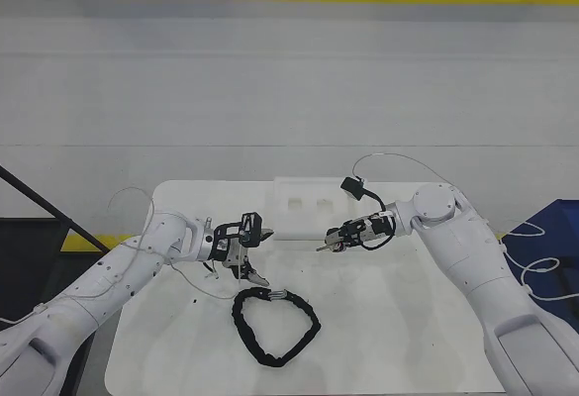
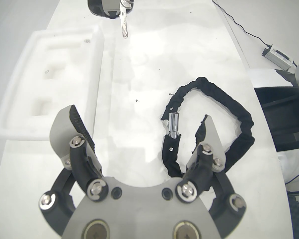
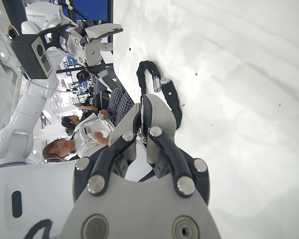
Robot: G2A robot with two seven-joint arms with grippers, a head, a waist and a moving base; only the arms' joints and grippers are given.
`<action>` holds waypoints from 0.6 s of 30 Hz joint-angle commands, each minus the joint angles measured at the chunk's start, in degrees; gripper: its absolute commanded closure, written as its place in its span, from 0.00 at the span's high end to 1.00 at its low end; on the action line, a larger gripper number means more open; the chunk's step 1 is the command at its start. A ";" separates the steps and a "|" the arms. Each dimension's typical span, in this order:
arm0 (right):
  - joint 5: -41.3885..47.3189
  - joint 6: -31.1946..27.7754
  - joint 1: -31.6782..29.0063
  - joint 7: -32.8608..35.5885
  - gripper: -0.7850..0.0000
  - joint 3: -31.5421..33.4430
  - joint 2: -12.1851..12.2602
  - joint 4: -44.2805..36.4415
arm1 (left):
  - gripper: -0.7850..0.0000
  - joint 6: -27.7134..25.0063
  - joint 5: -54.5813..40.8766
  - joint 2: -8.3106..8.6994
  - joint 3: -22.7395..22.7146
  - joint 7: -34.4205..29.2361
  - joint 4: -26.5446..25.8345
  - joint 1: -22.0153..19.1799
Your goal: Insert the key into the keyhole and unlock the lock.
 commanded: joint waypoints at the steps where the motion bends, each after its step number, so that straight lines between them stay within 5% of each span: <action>1: 0.00 0.00 0.00 0.00 0.00 0.00 0.00 0.00 | 1.00 0.00 1.67 -0.44 0.99 1.84 0.94 -0.37; 18: 0.00 0.00 0.00 0.00 0.00 0.00 0.00 0.00 | 1.00 0.00 4.35 -1.71 3.52 5.58 3.30 -1.63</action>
